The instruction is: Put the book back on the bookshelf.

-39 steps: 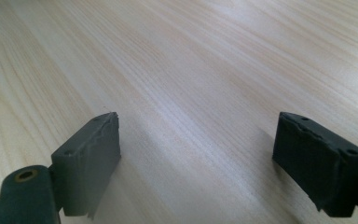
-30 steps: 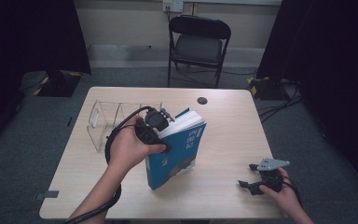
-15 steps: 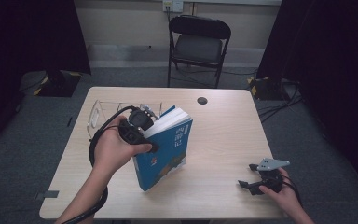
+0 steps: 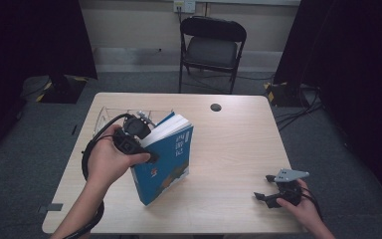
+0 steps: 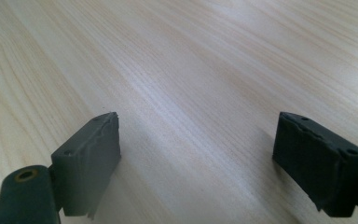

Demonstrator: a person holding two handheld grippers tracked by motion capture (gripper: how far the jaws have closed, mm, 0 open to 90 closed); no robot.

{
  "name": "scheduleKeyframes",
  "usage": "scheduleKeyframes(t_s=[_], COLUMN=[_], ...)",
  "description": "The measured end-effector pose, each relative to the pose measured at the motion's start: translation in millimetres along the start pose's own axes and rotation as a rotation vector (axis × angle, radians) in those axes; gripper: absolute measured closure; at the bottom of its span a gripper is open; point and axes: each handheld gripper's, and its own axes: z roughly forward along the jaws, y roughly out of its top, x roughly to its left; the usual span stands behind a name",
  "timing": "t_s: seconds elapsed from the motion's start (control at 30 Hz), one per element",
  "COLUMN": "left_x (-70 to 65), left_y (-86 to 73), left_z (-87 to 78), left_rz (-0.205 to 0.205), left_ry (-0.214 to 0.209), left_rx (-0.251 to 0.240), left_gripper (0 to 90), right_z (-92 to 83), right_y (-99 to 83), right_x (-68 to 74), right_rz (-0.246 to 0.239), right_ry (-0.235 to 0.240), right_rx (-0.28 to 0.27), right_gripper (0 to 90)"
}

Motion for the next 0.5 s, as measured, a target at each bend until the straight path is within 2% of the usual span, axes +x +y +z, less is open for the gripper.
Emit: scheduleKeyframes(t_s=[0.3, 0.5], left_x=[11.8, 21.2], left_y=[-12.5, -19.3], left_z=[-9.4, -14.3], left_rz=[-0.053, -0.074], left_ry=[0.026, 0.044], left_rx=[0.002, 0.001], left_gripper=[62.0, 62.0], right_z=[0.0, 0.1], right_y=[0.0, 0.1], right_x=[0.0, 0.0], right_rz=[0.001, 0.002], right_ry=[0.0, -0.001], right_rx=[0.0, 0.0], right_gripper=[14.1, 14.0])
